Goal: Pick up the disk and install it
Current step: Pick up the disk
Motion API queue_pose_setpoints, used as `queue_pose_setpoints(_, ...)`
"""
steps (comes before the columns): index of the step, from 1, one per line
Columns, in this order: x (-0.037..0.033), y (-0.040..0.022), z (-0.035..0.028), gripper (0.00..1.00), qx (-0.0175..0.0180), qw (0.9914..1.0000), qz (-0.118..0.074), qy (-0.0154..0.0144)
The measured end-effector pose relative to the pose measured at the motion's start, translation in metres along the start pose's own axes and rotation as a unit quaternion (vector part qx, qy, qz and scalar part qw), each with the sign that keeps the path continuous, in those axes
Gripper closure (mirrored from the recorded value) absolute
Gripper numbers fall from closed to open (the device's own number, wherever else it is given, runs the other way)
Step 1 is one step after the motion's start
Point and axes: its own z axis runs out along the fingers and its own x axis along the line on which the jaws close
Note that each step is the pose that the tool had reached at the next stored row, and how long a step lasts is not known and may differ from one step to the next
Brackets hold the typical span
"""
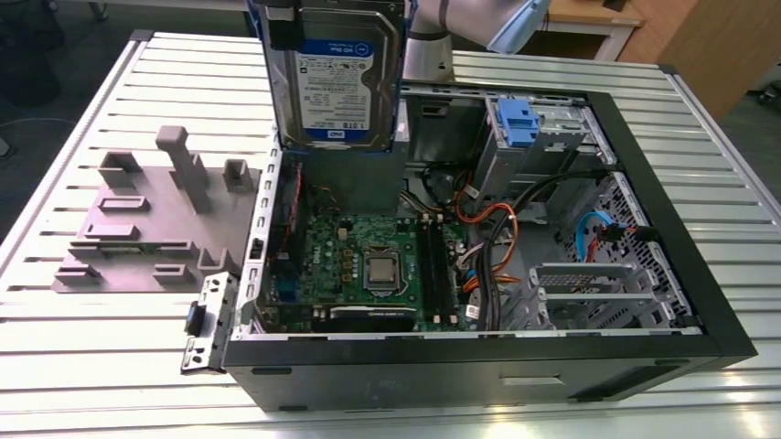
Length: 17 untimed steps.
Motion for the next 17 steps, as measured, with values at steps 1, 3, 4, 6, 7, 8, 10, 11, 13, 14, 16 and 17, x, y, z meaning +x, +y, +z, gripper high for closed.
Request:
queue_pose_setpoints(1, 0.0000, 0.0000, 0.0000, 0.63, 0.0000, 1.00000, 0.000, 0.0000)
queue_pose_setpoints(3, 0.0000, -0.0011, 0.0000, 0.63, 0.0000, 1.00000, 0.000, 0.0000)
queue_pose_setpoints(4, 0.0000, -0.0011, 0.0000, 0.63, 0.0000, 1.00000, 0.000, 0.0000)
queue_pose_setpoints(6, 0.0000, -0.0011, 0.0000, 0.63, 0.0000, 1.00000, 0.000, 0.0000)
queue_pose_setpoints(7, 0.0000, -0.0012, 0.0000, 0.63, 0.0000, 1.00000, 0.000, 0.0000)
queue_pose_setpoints(8, 0.0003, -0.0012, 0.0000, 0.63, 0.0000, 1.00000, 0.000, 0.0000)
queue_pose_setpoints(10, 0.0011, -0.0012, 0.0001, 0.63, 0.0000, 1.00000, 0.000, 0.0000)
queue_pose_setpoints(11, 0.0016, -0.0012, 0.0001, 0.63, 0.0000, 1.00000, 0.000, 0.0002)
queue_pose_setpoints(13, 0.0030, -0.0013, 0.0004, 0.63, 0.0000, 1.00000, 0.000, 0.0009)
queue_pose_setpoints(14, 0.0038, -0.0018, 0.0006, 0.63, 0.0000, 1.00000, 0.000, 0.0011)
queue_pose_setpoints(16, 0.0046, -0.0047, 0.0010, 0.63, 0.0000, 1.00000, 0.000, 0.0016)
queue_pose_setpoints(17, 0.0048, -0.0070, 0.0012, 0.63, 0.0000, 1.00000, 0.000, 0.0020)
